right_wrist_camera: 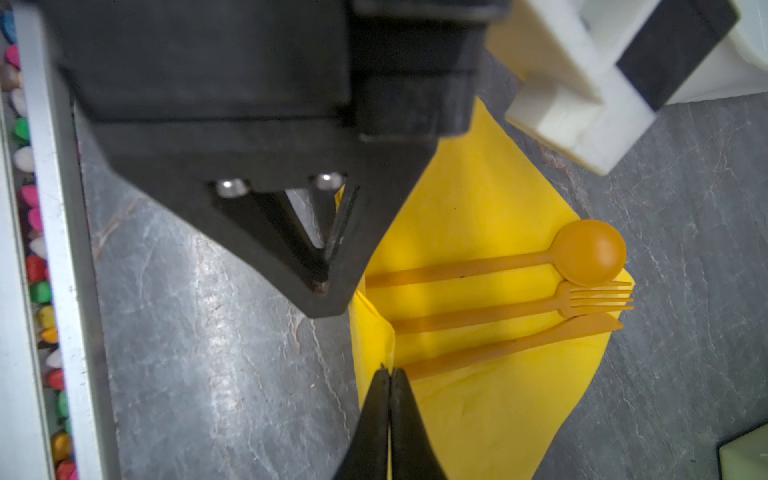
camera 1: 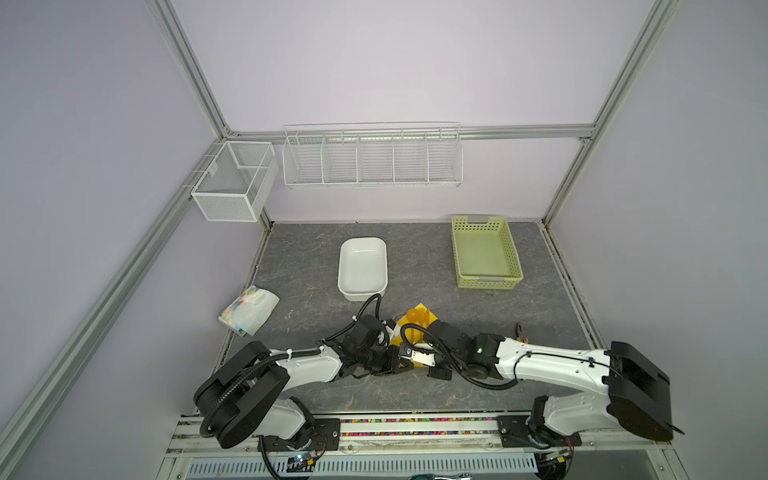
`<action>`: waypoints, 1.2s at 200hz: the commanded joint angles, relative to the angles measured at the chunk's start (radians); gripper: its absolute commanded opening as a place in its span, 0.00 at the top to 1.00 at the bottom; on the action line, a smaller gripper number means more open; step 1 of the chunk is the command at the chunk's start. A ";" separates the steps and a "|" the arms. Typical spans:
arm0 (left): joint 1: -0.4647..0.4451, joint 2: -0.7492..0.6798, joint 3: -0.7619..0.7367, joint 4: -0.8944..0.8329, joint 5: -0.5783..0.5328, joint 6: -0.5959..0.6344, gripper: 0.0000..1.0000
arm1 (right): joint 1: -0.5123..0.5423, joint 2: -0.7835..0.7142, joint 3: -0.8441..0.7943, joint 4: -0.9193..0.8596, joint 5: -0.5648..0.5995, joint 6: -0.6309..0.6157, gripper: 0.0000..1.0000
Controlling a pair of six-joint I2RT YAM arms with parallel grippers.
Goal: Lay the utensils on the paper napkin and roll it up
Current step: 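Bring the left gripper to the napkin edge beside the right gripper and grasp it, then fold the napkin edge over the utensil handles with both grippers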
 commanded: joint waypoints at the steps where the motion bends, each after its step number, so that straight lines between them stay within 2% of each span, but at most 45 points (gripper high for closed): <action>1: -0.005 0.006 0.029 -0.006 -0.022 0.009 0.84 | -0.007 -0.027 0.021 -0.018 0.009 0.019 0.84; 12: -0.005 0.006 0.033 -0.012 -0.028 0.011 0.84 | -0.006 -0.038 0.023 -0.024 0.012 0.032 0.80; 33: -0.005 0.009 0.039 -0.017 -0.033 0.013 0.84 | -0.007 -0.067 0.020 -0.029 0.022 0.087 0.63; 59: -0.005 0.021 0.053 -0.027 -0.038 0.015 0.84 | -0.007 -0.105 0.016 -0.010 0.056 0.249 0.59; 92: -0.004 0.038 0.072 -0.042 -0.042 0.020 0.84 | -0.006 -0.137 0.024 -0.058 0.143 0.560 0.58; 113: -0.005 0.041 0.082 -0.061 -0.050 0.027 0.85 | -0.009 -0.157 0.028 -0.116 0.178 0.771 0.63; 137: -0.004 0.048 0.100 -0.096 -0.063 0.043 0.85 | -0.010 -0.178 -0.020 -0.088 0.099 1.014 0.70; 155: -0.003 0.052 0.110 -0.111 -0.073 0.044 0.85 | -0.008 -0.202 -0.081 -0.024 0.039 1.137 0.73; 173: -0.003 0.056 0.117 -0.120 -0.078 0.050 0.85 | -0.008 -0.223 -0.118 0.010 0.007 1.179 0.73; 240: 0.006 0.091 0.150 -0.154 -0.090 0.062 0.85 | -0.009 -0.172 -0.122 0.056 -0.068 1.163 0.74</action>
